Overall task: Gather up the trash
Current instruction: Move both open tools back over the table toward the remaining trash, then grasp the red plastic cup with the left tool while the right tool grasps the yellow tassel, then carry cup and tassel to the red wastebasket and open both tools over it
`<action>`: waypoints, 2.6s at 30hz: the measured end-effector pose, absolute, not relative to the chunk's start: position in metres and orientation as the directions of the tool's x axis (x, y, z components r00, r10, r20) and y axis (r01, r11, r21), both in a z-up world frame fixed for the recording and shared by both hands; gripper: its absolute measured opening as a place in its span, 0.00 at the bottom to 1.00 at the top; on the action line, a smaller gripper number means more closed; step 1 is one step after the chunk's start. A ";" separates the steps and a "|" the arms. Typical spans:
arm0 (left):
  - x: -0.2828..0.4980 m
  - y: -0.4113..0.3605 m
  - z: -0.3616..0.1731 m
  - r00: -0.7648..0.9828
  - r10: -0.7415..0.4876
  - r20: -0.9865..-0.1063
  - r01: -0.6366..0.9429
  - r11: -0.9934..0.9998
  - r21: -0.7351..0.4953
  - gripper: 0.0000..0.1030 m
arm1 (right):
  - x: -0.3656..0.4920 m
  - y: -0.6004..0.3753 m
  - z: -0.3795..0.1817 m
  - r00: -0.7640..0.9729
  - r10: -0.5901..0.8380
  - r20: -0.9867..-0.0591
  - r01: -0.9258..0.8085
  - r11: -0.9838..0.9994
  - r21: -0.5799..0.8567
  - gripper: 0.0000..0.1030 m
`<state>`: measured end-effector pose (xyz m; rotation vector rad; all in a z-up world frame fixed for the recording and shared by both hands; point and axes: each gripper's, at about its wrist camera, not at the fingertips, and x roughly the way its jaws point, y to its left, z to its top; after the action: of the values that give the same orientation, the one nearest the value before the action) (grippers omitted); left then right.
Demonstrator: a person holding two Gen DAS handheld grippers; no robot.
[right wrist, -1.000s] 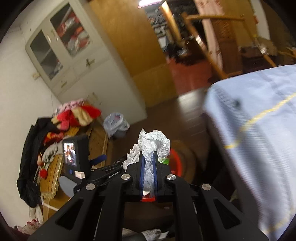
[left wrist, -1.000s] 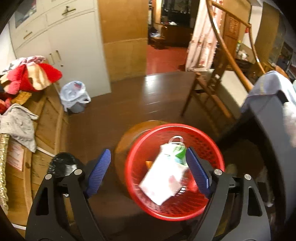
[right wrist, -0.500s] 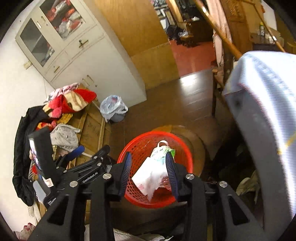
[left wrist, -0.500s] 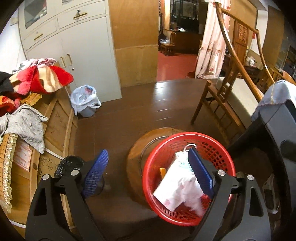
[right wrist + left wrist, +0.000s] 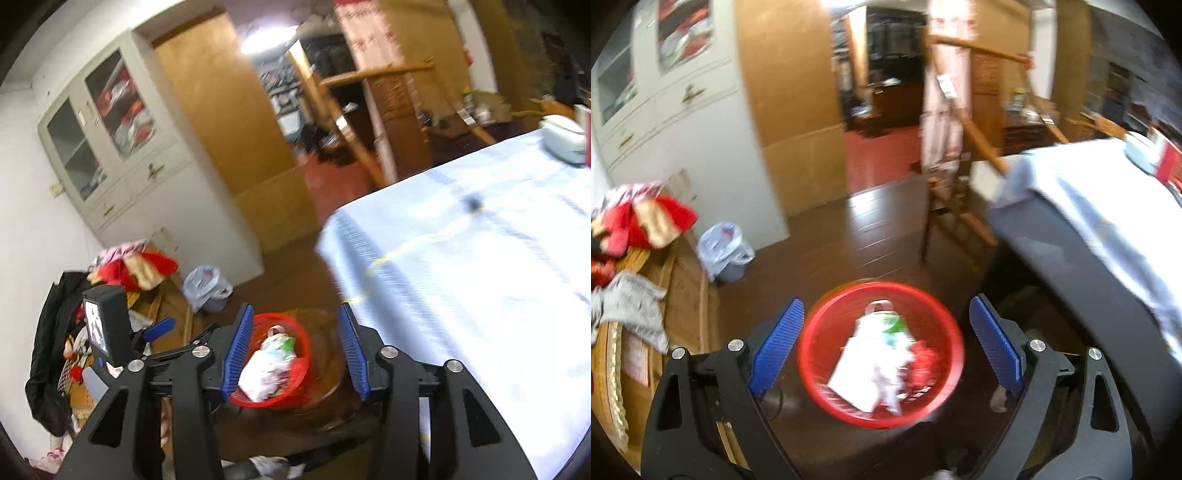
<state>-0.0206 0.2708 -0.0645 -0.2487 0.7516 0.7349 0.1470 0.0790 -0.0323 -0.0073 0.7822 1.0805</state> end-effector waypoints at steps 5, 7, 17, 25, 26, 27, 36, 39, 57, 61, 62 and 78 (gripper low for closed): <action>0.020 0.204 -0.048 0.598 0.400 -0.694 -0.527 0.849 0.035 0.88 | 0.168 -0.012 -0.021 0.375 0.754 -0.540 -0.714 0.606 0.351 0.53; 0.034 0.179 -0.043 0.629 0.344 -0.697 -0.462 0.887 0.022 0.88 | 0.175 -0.053 -0.019 0.440 0.726 -0.528 -0.666 0.658 0.350 0.54; 0.112 0.039 -0.027 0.703 0.099 -0.705 -0.120 0.993 0.020 0.89 | 0.194 -0.225 -0.028 0.669 0.518 -0.534 -0.406 0.855 0.322 0.61; 0.175 -0.058 -0.025 0.694 -0.019 -0.720 0.103 0.992 0.073 0.89 | 0.193 -0.289 -0.058 0.681 0.384 -0.623 -0.283 0.923 0.260 0.69; 0.179 -0.067 -0.025 0.691 -0.028 -0.722 0.119 0.990 0.076 0.89 | 0.194 -0.293 -0.061 0.673 0.381 -0.634 -0.283 0.924 0.256 0.69; 0.187 -0.080 -0.026 0.687 -0.044 -0.726 0.145 0.986 0.077 0.89 | 0.196 -0.295 -0.066 0.660 0.380 -0.648 -0.288 0.925 0.249 0.69; 0.223 -0.121 -0.028 0.662 -0.077 -0.745 0.212 0.973 0.088 0.89 | 0.217 -0.287 -0.089 0.565 0.343 -0.750 -0.273 0.936 0.222 0.70; 0.228 -0.124 -0.028 0.647 -0.112 -0.754 0.240 0.969 0.062 0.89 | 0.220 -0.290 -0.089 0.555 0.384 -0.738 -0.302 0.919 0.251 0.20; 0.281 -0.198 -0.060 0.483 -0.252 -0.838 0.365 0.928 -0.068 0.52 | 0.203 -0.350 -0.084 0.688 0.364 -0.628 -0.127 0.912 0.389 0.21; 0.269 -0.178 -0.045 0.550 -0.250 -0.797 0.324 0.943 -0.072 0.51 | 0.201 -0.350 -0.079 0.704 0.374 -0.604 -0.140 0.906 0.399 0.21; 0.264 -0.171 -0.039 0.572 -0.243 -0.783 0.317 0.946 -0.063 0.51 | 0.200 -0.350 -0.078 0.708 0.378 -0.596 -0.147 0.905 0.399 0.21; 0.177 0.020 0.019 0.741 -0.034 -0.670 -0.012 0.998 -0.064 0.51 | 0.176 -0.222 -0.032 0.624 0.568 -0.538 -0.447 0.823 0.351 0.20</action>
<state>0.1775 0.0205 0.0191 -0.0660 0.7358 -0.0118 0.1764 -0.2215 -0.0317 0.1903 0.6816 0.5862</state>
